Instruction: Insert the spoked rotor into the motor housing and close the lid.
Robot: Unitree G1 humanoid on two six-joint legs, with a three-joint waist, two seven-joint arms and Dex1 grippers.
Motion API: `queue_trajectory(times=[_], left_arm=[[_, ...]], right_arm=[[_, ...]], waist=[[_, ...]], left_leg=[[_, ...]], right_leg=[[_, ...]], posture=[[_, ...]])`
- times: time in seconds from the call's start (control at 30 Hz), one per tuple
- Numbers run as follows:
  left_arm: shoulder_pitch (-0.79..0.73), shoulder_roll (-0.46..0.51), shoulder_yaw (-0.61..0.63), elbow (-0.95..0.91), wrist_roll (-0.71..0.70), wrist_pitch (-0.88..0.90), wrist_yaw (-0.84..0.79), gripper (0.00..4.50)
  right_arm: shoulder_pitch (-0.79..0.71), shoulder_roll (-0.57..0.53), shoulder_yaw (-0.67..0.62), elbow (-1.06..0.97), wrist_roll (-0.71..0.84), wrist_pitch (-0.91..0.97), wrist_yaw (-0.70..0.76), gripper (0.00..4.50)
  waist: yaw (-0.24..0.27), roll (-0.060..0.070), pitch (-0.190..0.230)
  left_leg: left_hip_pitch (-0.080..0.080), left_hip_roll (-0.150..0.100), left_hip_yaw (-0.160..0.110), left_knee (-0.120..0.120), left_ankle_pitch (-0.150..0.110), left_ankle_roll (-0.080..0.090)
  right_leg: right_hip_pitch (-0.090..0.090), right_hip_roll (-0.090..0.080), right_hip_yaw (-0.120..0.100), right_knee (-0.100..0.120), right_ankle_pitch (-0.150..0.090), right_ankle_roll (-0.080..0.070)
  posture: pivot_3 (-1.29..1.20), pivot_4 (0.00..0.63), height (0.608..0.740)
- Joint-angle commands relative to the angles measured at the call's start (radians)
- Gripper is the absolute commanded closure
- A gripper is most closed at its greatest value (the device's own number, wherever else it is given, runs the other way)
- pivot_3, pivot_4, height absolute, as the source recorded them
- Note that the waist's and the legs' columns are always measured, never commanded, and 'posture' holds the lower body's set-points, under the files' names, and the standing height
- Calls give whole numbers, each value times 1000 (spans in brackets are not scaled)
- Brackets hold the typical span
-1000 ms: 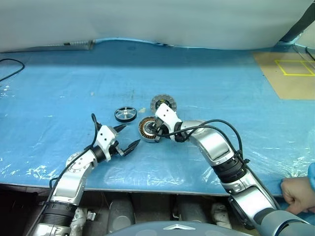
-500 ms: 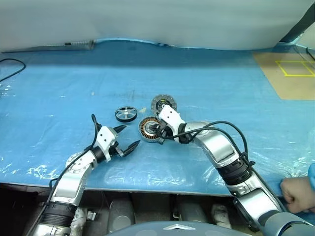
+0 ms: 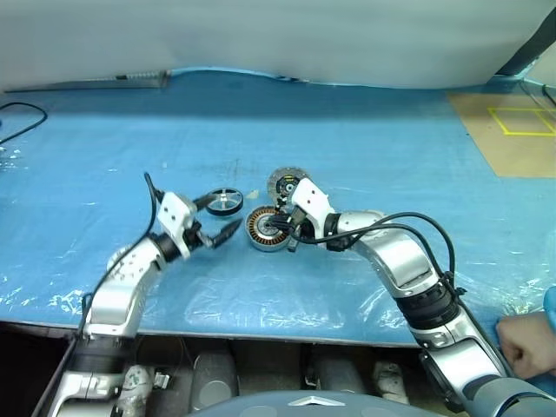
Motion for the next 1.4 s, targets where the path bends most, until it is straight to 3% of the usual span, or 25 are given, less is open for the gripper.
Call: queue_trajectory(times=[0.03,0.2,0.43,0.53,0.63,1.4], left_arm=[[-100,34,35,63,-75,102,-58,0],[-259,92,-4,282,-6,140,-122,0],[-514,147,-55,698,56,73,-370,0],[-585,148,-83,795,95,38,-446,604],[-631,139,-105,866,134,3,-481,1649],[-721,71,-207,1124,370,-141,-536,1649]], right_arm=[[40,25,-72,-69,74,-54,2,4473],[147,50,-94,-89,50,-212,-50,4473],[269,53,-115,-67,78,-309,-43,4473],[297,51,-119,-73,78,-302,-61,4500],[317,51,-126,-86,81,-302,-75,4500],[425,48,-178,-73,109,-397,-108,4500]], waist=[[1,0,0],[-2,0,0],[4,0,0],[6,0,0],[9,-1,0],[29,-1,0]], left_leg=[[0,0,0,0,0,0],[0,-1,0,-1,0,0],[-2,-3,-1,-1,0,0],[-2,-3,-1,-2,0,0],[-2,-2,-1,-3,0,0],[-1,-2,-2,-4,0,0]], right_leg=[[0,0,0,0,0,0],[0,0,0,-1,0,0],[-1,-1,0,-2,0,0],[-1,-1,0,-3,0,0],[-1,-1,-1,-4,0,0],[3,-2,-3,-8,0,0]], posture=[[0,150,740],[0,150,740],[0,150,740],[0,150,740],[0,150,740],[0,150,740]])
